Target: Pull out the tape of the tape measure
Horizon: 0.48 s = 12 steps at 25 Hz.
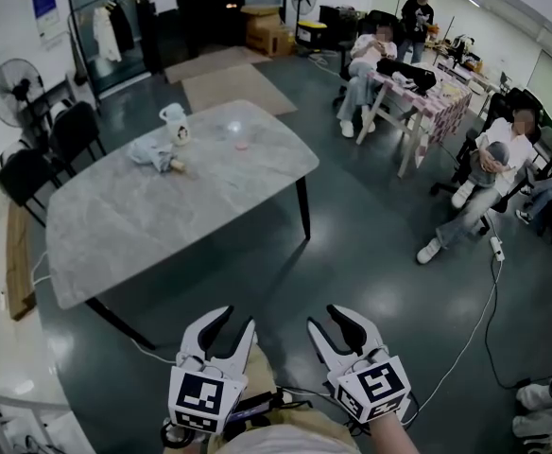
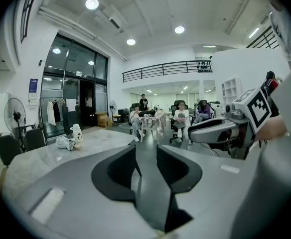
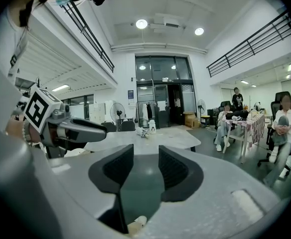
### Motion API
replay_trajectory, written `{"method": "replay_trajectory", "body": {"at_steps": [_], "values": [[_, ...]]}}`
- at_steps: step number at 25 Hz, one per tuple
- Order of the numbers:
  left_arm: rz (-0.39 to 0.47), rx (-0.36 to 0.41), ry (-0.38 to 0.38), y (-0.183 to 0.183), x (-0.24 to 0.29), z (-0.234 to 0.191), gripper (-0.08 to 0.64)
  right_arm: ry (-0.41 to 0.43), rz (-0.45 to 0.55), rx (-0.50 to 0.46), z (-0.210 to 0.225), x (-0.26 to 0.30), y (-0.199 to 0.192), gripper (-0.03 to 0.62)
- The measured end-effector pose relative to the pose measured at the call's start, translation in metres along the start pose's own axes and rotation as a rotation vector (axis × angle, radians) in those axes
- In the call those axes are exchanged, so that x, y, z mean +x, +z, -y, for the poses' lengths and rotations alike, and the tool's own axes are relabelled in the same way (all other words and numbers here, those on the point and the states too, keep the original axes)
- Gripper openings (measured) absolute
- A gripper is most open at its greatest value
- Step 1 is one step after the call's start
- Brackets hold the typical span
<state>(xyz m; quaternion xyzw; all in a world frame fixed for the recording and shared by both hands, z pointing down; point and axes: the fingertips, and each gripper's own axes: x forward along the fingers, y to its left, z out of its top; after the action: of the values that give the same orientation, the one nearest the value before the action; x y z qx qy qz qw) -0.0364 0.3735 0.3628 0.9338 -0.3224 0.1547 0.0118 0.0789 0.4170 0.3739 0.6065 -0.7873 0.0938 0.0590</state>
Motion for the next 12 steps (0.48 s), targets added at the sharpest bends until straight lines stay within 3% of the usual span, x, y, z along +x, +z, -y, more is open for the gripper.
{"method": "replay_trajectory", "body": {"at_steps": [12], "values": [[-0.004, 0.001, -0.025, 0.004, 0.044, -0.025, 0.132, -0.021, -0.007, 0.008, 0.027, 0.035, 0.003, 0.153]]}}
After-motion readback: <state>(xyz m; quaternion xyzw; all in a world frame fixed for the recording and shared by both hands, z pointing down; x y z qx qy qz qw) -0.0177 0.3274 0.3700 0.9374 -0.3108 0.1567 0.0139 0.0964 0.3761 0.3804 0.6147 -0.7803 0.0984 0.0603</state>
